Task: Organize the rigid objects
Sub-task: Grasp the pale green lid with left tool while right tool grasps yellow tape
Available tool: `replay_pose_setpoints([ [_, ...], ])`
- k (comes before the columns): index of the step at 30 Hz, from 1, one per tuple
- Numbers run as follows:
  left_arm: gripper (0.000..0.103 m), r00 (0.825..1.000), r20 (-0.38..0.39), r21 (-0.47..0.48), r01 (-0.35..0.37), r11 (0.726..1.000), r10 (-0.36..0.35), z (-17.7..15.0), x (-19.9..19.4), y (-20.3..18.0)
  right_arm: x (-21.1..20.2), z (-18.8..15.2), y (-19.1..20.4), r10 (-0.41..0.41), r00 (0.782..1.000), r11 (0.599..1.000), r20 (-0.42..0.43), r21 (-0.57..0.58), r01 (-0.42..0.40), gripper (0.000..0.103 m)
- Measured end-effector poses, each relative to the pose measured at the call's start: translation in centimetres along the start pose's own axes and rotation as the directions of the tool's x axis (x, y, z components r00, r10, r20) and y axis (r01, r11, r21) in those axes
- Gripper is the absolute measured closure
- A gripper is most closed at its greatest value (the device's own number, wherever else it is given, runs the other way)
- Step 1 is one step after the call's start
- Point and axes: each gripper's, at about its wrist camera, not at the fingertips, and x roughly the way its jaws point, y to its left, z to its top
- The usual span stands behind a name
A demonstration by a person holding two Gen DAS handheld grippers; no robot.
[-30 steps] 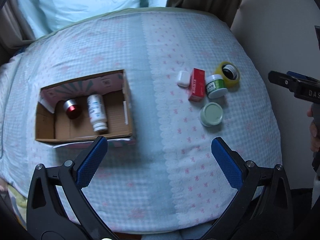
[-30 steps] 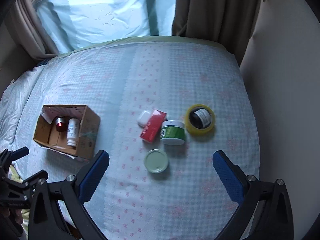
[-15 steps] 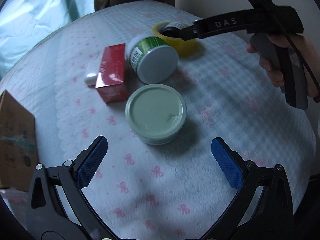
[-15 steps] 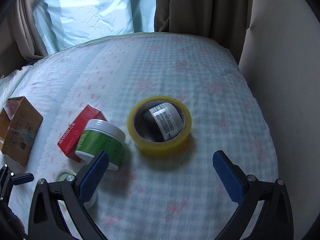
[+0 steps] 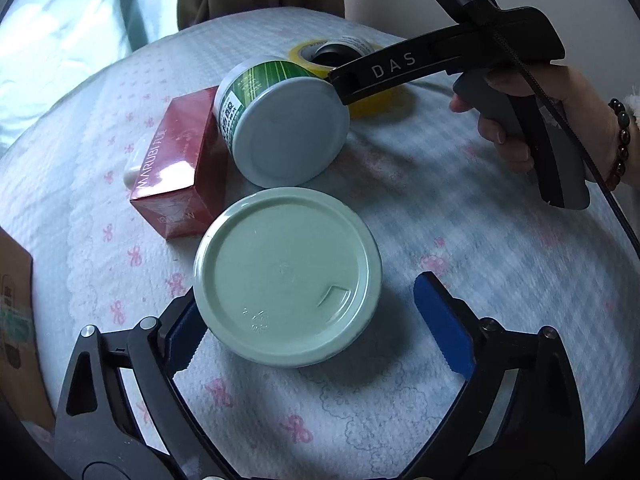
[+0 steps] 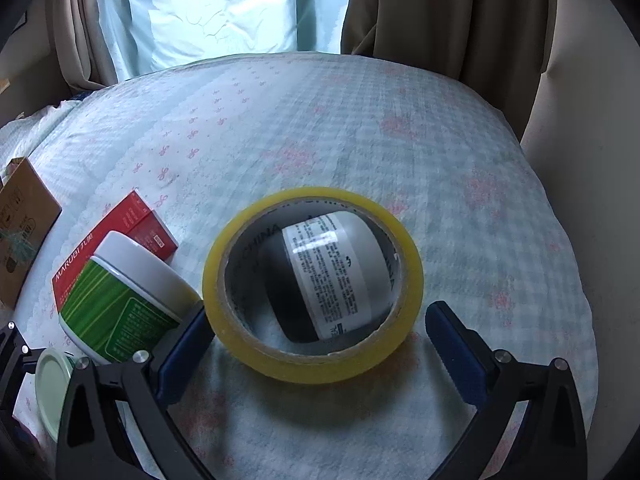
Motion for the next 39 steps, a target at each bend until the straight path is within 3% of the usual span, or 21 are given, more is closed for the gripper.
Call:
replay_pose_setpoints([
  [7, 0.035, 1.000, 0.000, -0.037, -0.004, 0.999, 0.004, 0.2, -0.1, 1.5, 0.7, 0.5, -0.2, 0.052, 0.999, 0.999, 0.002, 0.015, -0.052, 0.000],
  [9, 0.035, 1.000, 0.004, -0.035, 0.006, 0.999, -0.006, 0.3, -0.1, 2.0, 0.8, 0.6, -0.3, 0.077, 0.997, 0.997, 0.000, 0.019, -0.077, 0.005],
  [19, 0.035, 1.000, 0.004, -0.045, 0.014, 0.999, -0.014, 0.1, -1.0, 2.1, 0.4, 0.8, -0.1, 0.055, 0.998, 0.998, 0.011, 0.022, -0.055, 0.006],
  [27, 0.035, 0.999, 0.040, -0.055, 0.009, 0.998, -0.006, 0.6, -3.4, 2.2, -1.3, 0.9, -1.2, 0.047, 0.998, 0.995, 0.042, 0.090, -0.050, 0.007],
  [39, 0.035, 0.995, 0.103, -0.126, -0.004, 0.992, 0.017, 3.9, -11.8, 3.8, -9.6, 3.7, 0.1, 0.024, 0.995, 0.993, 0.100, 0.109, -0.035, 0.007],
])
